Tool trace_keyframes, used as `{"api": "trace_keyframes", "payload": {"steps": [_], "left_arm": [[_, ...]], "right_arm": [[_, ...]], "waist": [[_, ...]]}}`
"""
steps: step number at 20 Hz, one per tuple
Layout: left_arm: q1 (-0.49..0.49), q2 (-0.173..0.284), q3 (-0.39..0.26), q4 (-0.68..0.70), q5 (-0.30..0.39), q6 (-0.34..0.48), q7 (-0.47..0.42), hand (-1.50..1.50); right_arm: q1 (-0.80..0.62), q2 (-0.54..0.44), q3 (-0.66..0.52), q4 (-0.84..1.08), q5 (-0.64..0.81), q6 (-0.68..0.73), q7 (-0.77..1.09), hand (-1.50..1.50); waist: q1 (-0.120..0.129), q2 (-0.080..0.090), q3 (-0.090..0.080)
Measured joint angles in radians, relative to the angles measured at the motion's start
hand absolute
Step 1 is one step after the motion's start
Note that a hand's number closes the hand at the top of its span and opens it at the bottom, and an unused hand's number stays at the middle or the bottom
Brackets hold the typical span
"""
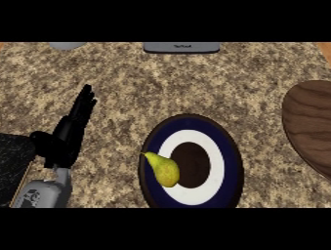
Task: Pick the lemon from the plate and place it in the bowl
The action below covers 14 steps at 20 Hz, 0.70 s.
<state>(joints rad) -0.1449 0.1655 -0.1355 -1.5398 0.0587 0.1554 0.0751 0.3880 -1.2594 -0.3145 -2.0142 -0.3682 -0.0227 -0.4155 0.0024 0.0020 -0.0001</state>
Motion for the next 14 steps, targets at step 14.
{"api": "trace_keyframes", "payload": {"steps": [14], "left_arm": [[-0.042, -0.036, -0.013, 0.011, -0.03, -0.012, 0.014, 0.0]], "right_arm": [[-0.491, 0.189, 0.334, 0.623, 0.333, 0.013, -0.128, 1.5]], "waist": [[0.04, 0.008, 0.001]]}}
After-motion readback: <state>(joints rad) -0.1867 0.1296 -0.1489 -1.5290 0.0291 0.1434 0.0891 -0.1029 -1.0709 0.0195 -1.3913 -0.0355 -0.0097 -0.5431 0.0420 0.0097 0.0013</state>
